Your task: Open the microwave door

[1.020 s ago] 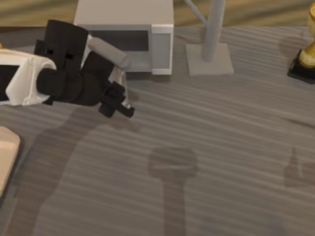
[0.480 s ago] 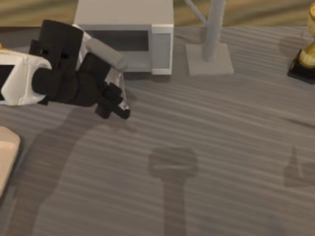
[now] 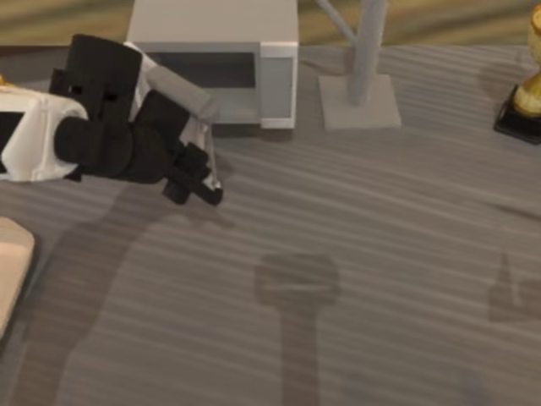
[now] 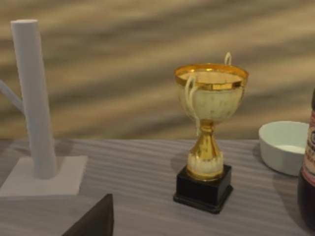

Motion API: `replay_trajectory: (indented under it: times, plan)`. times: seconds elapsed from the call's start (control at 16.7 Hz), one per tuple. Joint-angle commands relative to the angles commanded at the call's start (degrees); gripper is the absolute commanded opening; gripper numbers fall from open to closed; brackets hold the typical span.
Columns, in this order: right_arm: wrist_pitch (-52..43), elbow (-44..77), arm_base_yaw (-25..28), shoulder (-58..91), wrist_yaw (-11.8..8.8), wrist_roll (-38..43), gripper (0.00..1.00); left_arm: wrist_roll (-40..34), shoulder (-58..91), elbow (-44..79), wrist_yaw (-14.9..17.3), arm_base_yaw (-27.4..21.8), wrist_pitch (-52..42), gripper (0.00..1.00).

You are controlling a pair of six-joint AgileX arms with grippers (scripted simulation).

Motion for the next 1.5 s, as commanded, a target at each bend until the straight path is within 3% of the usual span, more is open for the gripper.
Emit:
replay_trajectory:
  times: [0.66,1.26,1.5]
  plan:
    - [0.0,0.0,0.0,0.0,0.0,0.0,1.0,0.0,0.0,0.0,0.0,0.0,0.0,0.0]
    - [0.0,0.0,0.0,0.0,0.0,0.0,1.0,5.6,-0.6,-0.5,4.0,2.4,-2.0,0.0]
    - [0.0,0.0,0.0,0.0,0.0,0.0,1.0,5.9,-0.7,-0.5,4.2,2.5,-2.1,0.0]
